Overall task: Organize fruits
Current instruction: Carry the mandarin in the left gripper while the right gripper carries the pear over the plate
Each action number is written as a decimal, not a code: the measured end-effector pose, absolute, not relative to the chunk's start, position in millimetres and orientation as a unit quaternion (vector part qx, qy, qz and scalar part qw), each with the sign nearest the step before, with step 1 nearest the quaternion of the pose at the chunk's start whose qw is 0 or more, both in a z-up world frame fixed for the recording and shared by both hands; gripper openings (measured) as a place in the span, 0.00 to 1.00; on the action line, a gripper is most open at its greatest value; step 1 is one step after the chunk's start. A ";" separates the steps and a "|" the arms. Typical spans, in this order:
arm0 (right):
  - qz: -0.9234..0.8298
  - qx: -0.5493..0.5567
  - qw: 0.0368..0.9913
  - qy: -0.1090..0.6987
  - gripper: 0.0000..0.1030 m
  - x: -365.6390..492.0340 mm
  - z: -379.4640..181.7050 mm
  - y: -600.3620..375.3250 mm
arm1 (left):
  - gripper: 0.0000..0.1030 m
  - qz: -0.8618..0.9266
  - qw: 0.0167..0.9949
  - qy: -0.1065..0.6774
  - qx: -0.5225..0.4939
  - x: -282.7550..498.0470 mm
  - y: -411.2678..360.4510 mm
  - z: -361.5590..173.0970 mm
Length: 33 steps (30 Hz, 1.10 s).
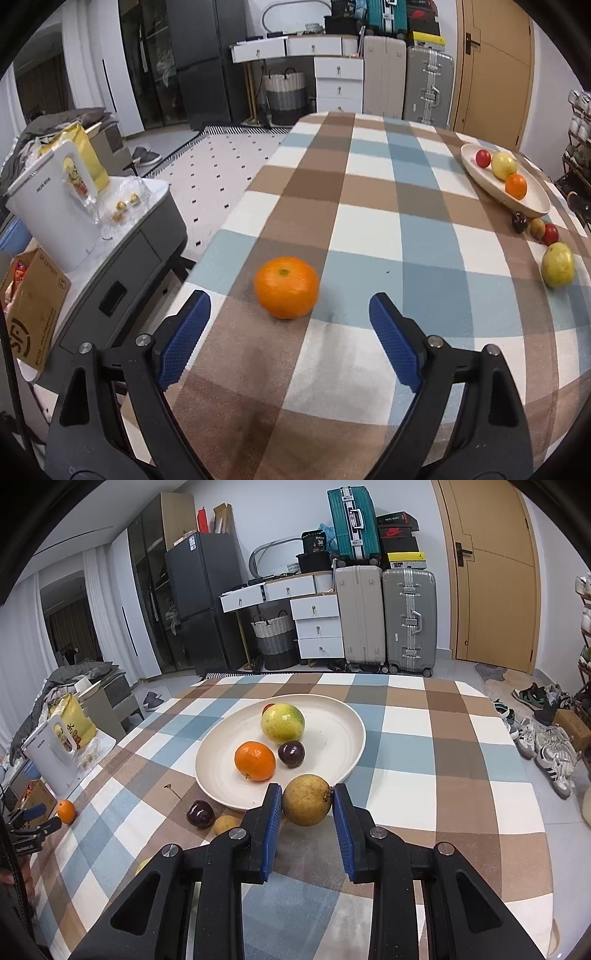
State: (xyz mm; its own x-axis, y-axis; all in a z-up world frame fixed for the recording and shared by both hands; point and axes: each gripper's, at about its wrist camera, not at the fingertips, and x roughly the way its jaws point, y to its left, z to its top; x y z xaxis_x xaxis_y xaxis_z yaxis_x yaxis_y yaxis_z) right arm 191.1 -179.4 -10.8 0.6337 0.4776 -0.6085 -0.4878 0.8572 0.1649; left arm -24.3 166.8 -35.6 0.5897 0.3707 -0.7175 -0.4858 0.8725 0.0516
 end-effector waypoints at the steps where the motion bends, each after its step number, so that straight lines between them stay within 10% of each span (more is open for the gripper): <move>1: 0.266 -0.007 0.904 0.334 0.28 190.6 -10.2 -179.8 | 0.84 0.236 0.888 0.387 -0.078 -18.4 166.4 -39.6; 12: 0.267 -0.005 0.904 0.334 0.27 192.0 -10.2 -182.4 | 0.35 0.218 0.873 0.418 -0.121 15.1 178.2 -58.5; 33: 0.273 -0.003 0.902 0.335 0.28 190.7 -11.5 -177.8 | 0.34 0.103 0.925 0.359 -0.073 107.1 102.3 -11.9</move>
